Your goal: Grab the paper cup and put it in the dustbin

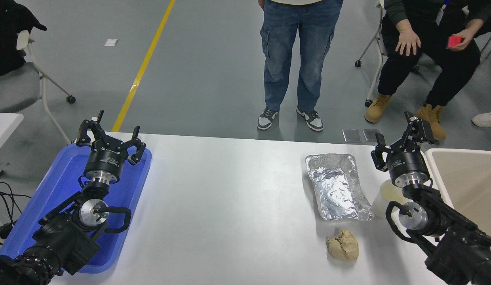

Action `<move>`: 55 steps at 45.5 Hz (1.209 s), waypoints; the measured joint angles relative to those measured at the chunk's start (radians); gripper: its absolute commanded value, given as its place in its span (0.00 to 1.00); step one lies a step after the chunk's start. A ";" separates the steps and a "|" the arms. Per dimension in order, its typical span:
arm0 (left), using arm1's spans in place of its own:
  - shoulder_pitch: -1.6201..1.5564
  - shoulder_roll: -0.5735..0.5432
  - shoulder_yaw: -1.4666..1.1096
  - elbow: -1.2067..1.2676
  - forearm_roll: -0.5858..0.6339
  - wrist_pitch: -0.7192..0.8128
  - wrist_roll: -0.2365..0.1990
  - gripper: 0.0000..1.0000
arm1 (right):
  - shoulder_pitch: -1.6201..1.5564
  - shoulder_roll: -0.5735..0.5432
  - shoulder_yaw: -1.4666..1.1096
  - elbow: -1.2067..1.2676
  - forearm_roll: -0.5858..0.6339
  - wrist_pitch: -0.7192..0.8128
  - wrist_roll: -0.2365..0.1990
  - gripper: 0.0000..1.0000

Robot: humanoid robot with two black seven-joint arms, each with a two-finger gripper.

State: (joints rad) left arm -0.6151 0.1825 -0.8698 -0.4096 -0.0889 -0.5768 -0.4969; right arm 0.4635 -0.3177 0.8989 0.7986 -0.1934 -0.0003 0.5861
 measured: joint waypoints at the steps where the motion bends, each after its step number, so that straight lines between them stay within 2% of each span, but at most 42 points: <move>1: 0.000 0.000 0.000 0.000 0.000 0.000 0.000 1.00 | 0.001 0.000 0.000 0.000 0.000 0.000 0.000 1.00; 29: 0.000 0.000 0.000 0.000 0.001 0.000 0.000 1.00 | -0.001 -0.002 -0.003 0.001 0.000 0.000 -0.001 1.00; 55: 0.000 0.000 0.000 0.000 0.001 0.000 0.000 1.00 | 0.025 -0.055 -0.003 0.001 -0.001 0.002 -0.002 1.00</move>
State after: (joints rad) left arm -0.6151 0.1825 -0.8698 -0.4096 -0.0881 -0.5773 -0.4970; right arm 0.4886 -0.3726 0.8956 0.7992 -0.1947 0.0014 0.5840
